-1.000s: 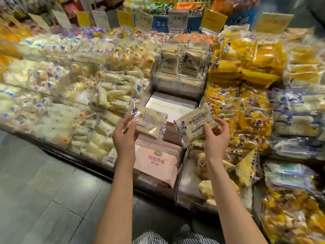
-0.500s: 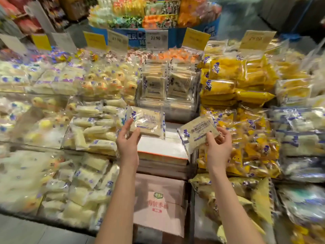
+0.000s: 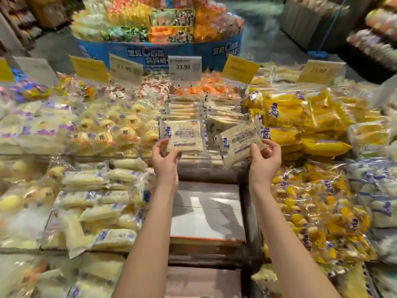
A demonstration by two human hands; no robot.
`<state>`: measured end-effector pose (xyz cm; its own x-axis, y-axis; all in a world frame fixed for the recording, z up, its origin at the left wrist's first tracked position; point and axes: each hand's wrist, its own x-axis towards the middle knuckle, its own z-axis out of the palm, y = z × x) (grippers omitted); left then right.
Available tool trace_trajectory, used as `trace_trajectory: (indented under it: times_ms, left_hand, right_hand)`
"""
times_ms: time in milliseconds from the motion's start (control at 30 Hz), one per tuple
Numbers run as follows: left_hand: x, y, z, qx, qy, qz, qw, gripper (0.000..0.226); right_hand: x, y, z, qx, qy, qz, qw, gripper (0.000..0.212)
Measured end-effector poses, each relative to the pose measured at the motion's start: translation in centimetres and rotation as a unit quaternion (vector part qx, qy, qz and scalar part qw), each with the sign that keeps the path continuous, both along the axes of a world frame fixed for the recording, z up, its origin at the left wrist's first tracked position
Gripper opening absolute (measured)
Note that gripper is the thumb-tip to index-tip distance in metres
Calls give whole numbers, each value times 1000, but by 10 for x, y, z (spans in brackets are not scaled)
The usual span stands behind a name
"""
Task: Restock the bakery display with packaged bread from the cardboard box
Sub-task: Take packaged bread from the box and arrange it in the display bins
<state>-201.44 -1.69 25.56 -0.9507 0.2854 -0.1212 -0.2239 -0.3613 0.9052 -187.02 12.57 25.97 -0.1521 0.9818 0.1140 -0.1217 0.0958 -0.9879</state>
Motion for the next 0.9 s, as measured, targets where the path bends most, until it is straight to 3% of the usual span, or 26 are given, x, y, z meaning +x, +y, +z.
trace_trajectory:
  times_ms: [167, 233, 367, 533, 633, 700, 900]
  left_hand:
    - [-32, 27, -20, -64, -17, -20, 998, 36]
    - [-40, 33, -29, -161, 40, -15, 986, 35]
    - [-49, 28, -36, -321, 189, -42, 927, 43]
    - [-51, 24, -32, -513, 324, -80, 791, 92]
    - [-52, 27, -30, -584, 377, -66, 716, 95]
    - [-57, 32, -29, -625, 420, -43, 656, 87]
    - [-81, 40, -27, -625, 570, -157, 509, 100]
  right_hand:
    - [-45, 17, -10, 1, -33, -15, 999, 23]
    - [-56, 22, -22, 2, -77, 3, 997, 25]
    - [-65, 32, -41, 40, -179, 42, 982, 28]
    - [-67, 35, -52, 115, -316, 66, 939, 44]
    - [-65, 35, -55, 191, -387, 89, 898, 86]
    - [-63, 38, -56, 246, -410, 104, 872, 102]
    - [-74, 55, -58, 352, -464, 103, 806, 96]
